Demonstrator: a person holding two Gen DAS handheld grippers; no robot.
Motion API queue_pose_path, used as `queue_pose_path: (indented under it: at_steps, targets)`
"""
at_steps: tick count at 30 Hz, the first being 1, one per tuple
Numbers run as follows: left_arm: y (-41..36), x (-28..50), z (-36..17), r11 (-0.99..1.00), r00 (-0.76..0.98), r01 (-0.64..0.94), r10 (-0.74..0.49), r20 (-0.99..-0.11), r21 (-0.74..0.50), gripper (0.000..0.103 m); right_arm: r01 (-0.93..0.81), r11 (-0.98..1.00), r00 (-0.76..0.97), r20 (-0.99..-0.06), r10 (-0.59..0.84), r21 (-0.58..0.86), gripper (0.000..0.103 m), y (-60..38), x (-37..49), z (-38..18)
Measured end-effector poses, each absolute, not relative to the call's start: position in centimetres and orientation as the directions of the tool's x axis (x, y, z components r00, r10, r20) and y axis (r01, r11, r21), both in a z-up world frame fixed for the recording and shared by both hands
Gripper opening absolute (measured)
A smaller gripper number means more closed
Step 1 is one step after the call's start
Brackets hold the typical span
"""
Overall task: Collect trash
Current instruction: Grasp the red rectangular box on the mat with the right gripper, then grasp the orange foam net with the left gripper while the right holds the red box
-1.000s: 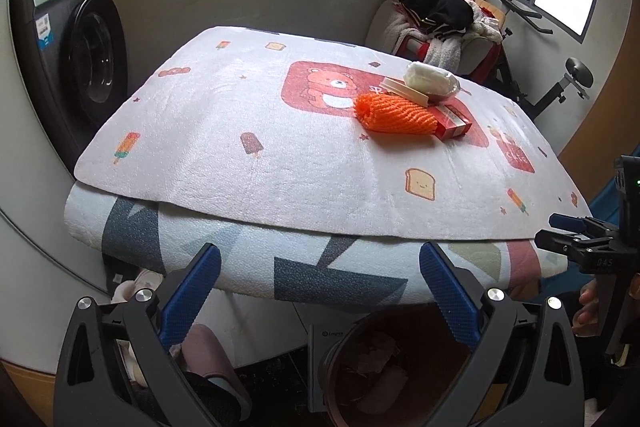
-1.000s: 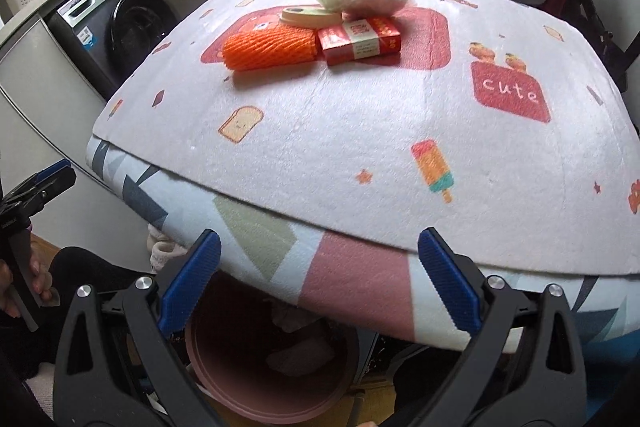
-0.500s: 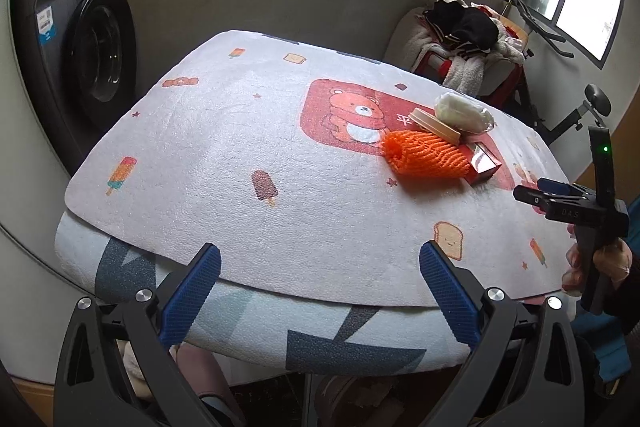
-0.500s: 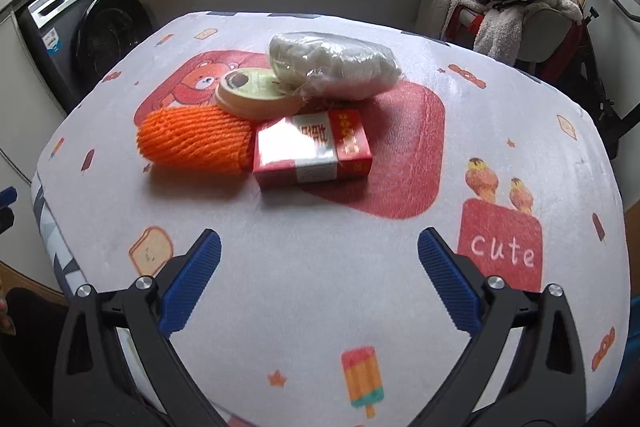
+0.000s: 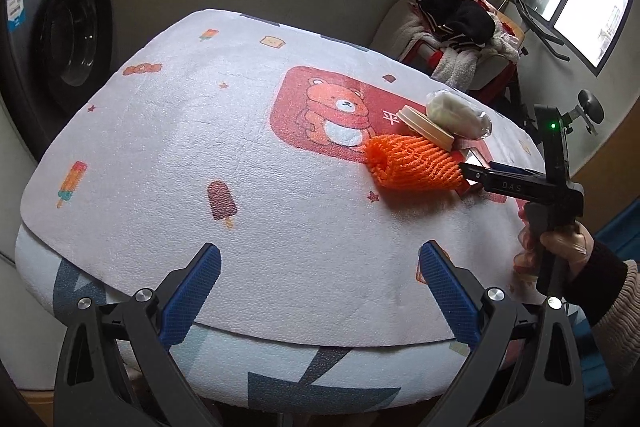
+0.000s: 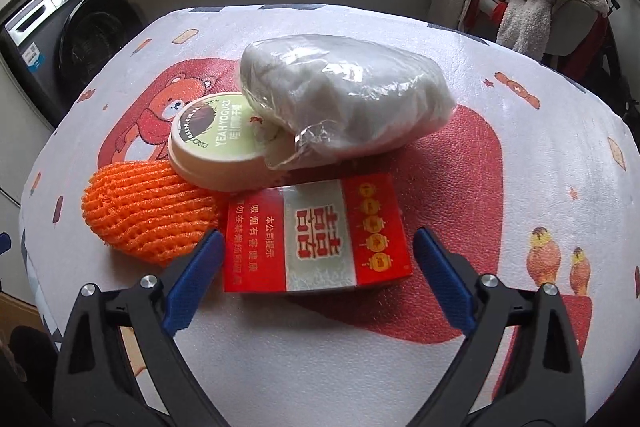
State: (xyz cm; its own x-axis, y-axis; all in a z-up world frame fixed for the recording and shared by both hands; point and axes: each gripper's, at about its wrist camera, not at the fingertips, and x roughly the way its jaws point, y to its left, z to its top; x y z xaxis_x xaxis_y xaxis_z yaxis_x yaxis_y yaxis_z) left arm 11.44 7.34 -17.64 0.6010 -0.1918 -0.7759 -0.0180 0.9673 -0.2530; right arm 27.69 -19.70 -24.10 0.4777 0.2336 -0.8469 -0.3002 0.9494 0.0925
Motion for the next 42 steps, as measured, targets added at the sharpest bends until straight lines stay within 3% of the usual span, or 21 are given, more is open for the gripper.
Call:
queue_pose_path:
  at_steps: [8, 19, 27, 37, 39, 42]
  targets:
    - [5.6, 14.3, -18.5, 0.955, 0.570, 0.001, -0.244, -0.785, -0.296, 0.097, -0.313, 0.947, 0.494, -0.838, 0.233, 0.079, 0.088, -19.5, 27.3, -24.7]
    - [2.6, 21.2, -19.6, 0.914, 0.540, 0.002, -0.344, -0.769, -0.407, 0.097, -0.222, 0.955, 0.525, -0.802, 0.286, 0.195, 0.088, -22.7, 27.6, -24.5]
    - [1.3, 25.6, -22.8, 0.880, 0.467, -0.044, -0.401, -0.788, -0.473, 0.064, -0.249, 0.949, 0.523, -0.797, 0.301, 0.195, 0.088, -22.4, 27.6, -24.5]
    - [-1.2, 25.4, -23.3, 0.957, 0.485, 0.089, -0.283, -0.827, -0.276, 0.058, -0.238, 0.947, 0.518, -0.797, 0.310, 0.214, 0.088, -22.7, 27.9, -24.7]
    - [-1.2, 25.3, -23.2, 0.955, 0.485, 0.094, -0.289, -0.825, -0.280, 0.043, -0.234, 0.948, 0.522, -0.795, 0.309, 0.215, 0.088, -22.7, 27.8, -24.7]
    - [-1.1, 24.8, -22.7, 0.958, 0.497, 0.102, -0.282, -0.821, -0.267, 0.031, -0.229, 0.951, 0.529, -0.793, 0.303, 0.210, 0.088, -22.9, 27.6, -24.5]
